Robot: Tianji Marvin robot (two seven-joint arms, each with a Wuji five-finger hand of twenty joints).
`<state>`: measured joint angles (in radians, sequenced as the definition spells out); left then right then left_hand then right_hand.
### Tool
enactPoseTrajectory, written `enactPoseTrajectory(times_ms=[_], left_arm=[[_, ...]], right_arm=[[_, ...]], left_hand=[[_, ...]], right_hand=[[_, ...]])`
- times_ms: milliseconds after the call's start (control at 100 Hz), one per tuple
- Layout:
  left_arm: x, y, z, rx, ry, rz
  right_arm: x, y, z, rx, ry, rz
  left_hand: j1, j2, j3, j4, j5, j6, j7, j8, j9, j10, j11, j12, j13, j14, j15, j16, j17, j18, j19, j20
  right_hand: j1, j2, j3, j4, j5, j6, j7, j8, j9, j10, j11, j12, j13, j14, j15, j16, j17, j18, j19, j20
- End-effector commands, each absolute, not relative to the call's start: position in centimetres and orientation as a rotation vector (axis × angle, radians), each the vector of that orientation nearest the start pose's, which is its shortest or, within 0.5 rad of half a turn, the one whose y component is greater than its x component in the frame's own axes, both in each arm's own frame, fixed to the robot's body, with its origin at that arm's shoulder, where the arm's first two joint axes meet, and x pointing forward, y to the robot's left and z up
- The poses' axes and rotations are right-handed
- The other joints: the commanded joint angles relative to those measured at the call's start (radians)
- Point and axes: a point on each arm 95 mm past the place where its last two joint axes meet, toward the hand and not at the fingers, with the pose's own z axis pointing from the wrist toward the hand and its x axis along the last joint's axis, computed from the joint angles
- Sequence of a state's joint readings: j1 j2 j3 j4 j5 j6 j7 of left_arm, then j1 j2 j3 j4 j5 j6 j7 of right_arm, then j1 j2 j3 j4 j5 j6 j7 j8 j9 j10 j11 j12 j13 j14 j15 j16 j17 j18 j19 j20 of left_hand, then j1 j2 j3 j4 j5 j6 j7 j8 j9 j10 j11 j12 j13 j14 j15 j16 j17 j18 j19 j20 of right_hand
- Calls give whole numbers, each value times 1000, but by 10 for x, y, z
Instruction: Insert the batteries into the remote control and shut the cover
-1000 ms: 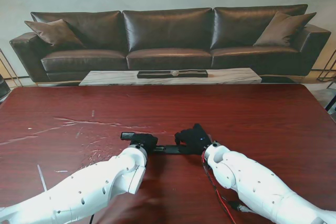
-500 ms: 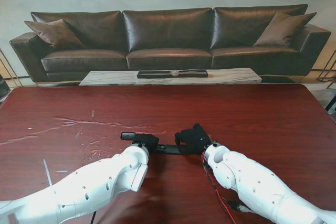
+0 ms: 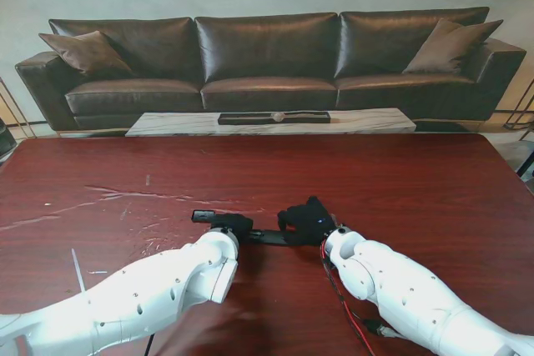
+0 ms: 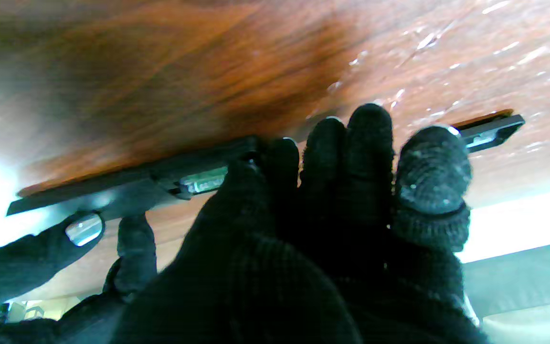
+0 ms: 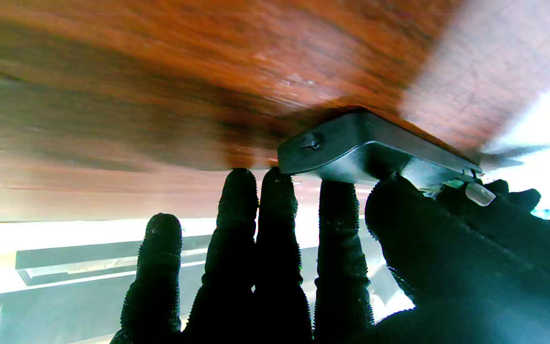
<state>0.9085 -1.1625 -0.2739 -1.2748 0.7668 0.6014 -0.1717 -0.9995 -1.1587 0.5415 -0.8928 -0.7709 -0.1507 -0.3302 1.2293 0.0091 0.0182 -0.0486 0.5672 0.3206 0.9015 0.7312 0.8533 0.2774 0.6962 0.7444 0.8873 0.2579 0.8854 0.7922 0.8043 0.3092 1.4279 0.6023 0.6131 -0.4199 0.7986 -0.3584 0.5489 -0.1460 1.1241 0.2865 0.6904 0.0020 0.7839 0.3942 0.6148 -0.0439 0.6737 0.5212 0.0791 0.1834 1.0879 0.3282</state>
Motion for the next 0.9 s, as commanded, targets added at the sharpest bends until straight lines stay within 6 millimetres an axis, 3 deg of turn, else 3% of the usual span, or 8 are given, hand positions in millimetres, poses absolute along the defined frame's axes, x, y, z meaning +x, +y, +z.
enactPoseTrajectory(times_ms=[0, 140, 490, 770, 890], left_arm=[[445, -138, -375, -1187, 1848, -938], [446, -138, -376, -1189, 1864, -899], [444, -135, -373, -1180, 1857, -900], [440, -130, -363, -1128, 1813, -983], [438, -128, -356, -1106, 1784, -1014]], right_arm=[[467, 44, -425, 1056, 1837, 1480], [467, 44, -425, 1056, 1837, 1481], [467, 44, -425, 1057, 1838, 1480], [466, 45, -425, 1058, 1840, 1479], [466, 44, -425, 1057, 1840, 1478]], left_hand=[[61, 3, -13, 24, 25, -26, 7, 17, 26, 29, 30, 9, 27, -4, 25, 5, 29, 13, 32, 3], [49, -1, -8, 42, 19, -34, 18, 34, 30, 20, 40, 13, 37, -20, 33, 3, 49, -8, 37, -6], [28, -6, 1, 49, 23, -41, 23, 41, 31, 14, 46, 16, 39, -22, 40, 3, 57, -15, 43, -13], [-4, 13, -44, 5, 36, -64, -16, -14, 13, 19, 17, 1, 11, 2, 24, 2, 23, -4, 39, -15], [-29, 35, -52, 0, 36, -61, -23, -21, 8, 22, 10, -1, 3, 9, 21, 4, 15, -3, 41, -12]], right_hand=[[25, -1, -3, 17, 11, -30, 17, -1, 3, 7, -2, 2, 44, 22, -39, -25, -15, 5, 11, 11], [25, 0, -2, 17, 10, -30, 17, -1, 3, 6, -3, 1, 43, 22, -40, -25, -16, 5, 11, 11], [23, 1, -3, 16, 11, -31, 17, -1, 4, 6, -3, 1, 44, 22, -40, -25, -15, 5, 11, 11], [22, 3, -4, 17, 11, -31, 17, -1, 5, 5, -2, 2, 44, 22, -39, -25, -14, 5, 12, 12], [23, 2, -4, 17, 12, -31, 18, -1, 4, 6, -3, 1, 43, 21, -40, -25, -14, 5, 12, 12]])
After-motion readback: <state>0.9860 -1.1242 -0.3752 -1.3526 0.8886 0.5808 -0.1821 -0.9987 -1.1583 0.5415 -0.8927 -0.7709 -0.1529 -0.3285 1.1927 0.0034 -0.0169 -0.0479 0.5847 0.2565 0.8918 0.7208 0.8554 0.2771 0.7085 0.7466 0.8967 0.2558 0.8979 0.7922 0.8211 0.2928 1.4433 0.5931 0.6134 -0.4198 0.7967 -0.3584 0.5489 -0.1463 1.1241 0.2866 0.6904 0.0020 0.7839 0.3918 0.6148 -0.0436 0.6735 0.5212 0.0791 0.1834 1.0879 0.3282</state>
